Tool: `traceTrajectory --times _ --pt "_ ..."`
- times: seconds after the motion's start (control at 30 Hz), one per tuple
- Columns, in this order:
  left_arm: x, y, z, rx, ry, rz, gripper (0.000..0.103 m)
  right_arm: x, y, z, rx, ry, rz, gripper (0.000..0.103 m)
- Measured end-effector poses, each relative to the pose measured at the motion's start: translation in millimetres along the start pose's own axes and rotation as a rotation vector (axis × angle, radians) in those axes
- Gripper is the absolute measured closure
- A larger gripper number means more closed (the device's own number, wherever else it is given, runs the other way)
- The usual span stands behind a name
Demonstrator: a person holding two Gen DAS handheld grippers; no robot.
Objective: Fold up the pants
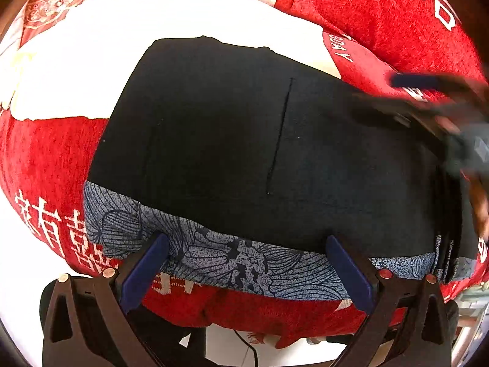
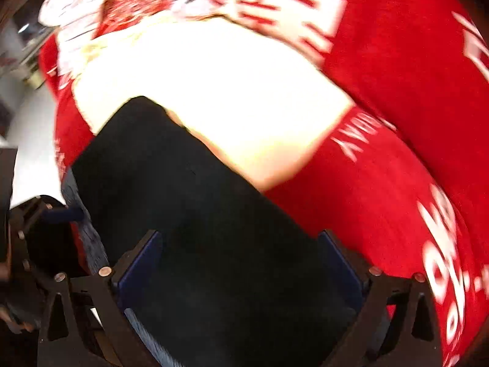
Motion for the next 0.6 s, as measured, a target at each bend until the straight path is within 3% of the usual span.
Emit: traceTrajectory --times 0.13,0.23,0.37,0.47,0.6 --pt "-1 2 2 0.002 0.005 -0.017 0.0 15 -37 -37 0.033 -0.112 0.134 0.003" --pt "-6 -4 -3 0.007 0.005 -0.023 0.0 35 -46 -68 0.115 -0.216 0.214 0.003" --pt "-9 -4 -5 0.01 0.01 -0.027 0.0 36 -44 -82 0.142 -0.317 0.193 0.003" --pt "-9 -9 -5 0.015 0.012 -0.033 0.0 39 -39 -70 0.158 -0.317 0.213 0.024" --pt "-5 -18 0 0.016 0.008 -0.062 0.0 38 -30 -47 0.142 -0.266 0.248 0.067"
Point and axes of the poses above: each gripper's, at about its wrist camera, not at the fingertips, and z roughly against the way its jaws point, x to its left, y to its underside, the point moved 5 cm from there along -z, roughly the way its jaws point, and after that the axes turned 15 degrees about z, right-handed, at the moved point
